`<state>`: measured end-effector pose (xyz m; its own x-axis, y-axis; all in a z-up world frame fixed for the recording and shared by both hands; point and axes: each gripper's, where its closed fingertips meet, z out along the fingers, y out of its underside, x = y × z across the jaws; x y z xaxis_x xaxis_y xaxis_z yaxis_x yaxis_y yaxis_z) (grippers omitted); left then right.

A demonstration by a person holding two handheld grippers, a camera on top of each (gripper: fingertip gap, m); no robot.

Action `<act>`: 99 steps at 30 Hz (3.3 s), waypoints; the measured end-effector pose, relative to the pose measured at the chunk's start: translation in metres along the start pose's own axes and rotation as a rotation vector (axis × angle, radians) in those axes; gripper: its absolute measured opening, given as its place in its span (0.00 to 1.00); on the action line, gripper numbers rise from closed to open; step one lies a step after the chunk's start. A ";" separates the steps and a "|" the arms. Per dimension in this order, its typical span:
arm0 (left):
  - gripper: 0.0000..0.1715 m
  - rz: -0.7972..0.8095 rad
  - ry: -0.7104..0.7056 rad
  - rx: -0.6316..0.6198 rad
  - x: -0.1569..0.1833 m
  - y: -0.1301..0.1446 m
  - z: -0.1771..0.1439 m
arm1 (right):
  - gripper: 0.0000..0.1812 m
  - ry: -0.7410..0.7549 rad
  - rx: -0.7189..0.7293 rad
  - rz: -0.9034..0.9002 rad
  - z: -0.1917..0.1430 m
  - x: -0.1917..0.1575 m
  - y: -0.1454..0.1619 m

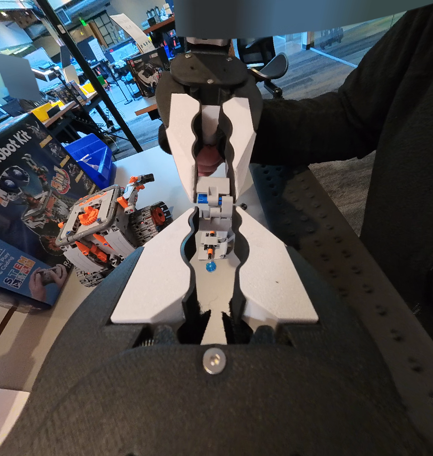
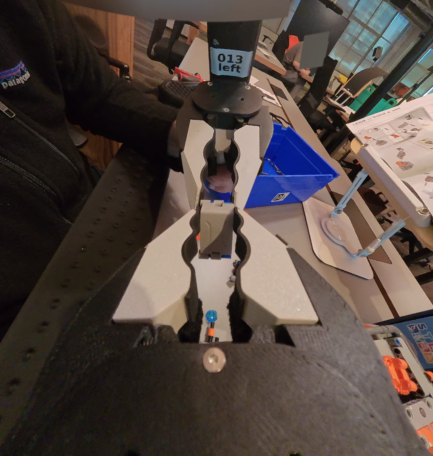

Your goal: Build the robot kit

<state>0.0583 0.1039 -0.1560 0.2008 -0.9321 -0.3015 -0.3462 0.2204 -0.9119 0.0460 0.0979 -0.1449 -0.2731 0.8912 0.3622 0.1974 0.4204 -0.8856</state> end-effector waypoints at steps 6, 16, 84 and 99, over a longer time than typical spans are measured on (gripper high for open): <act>0.13 0.065 -0.007 -0.017 0.006 0.000 0.002 | 0.13 -0.039 0.024 -0.007 -0.001 -0.006 -0.002; 0.13 0.028 0.004 0.022 0.003 -0.001 0.001 | 0.16 -0.044 0.034 0.028 -0.001 -0.004 -0.004; 0.15 -0.070 -0.021 0.195 -0.019 -0.014 -0.009 | 0.13 0.129 -0.066 0.052 0.003 0.021 0.017; 0.13 -0.025 -0.053 0.220 -0.010 -0.029 -0.012 | 0.17 -0.004 0.286 0.159 -0.014 0.016 -0.017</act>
<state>0.0555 0.1031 -0.1235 0.2571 -0.9227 -0.2873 -0.1339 0.2604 -0.9562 0.0512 0.1075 -0.1196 -0.2641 0.9409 0.2122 -0.0348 0.2106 -0.9769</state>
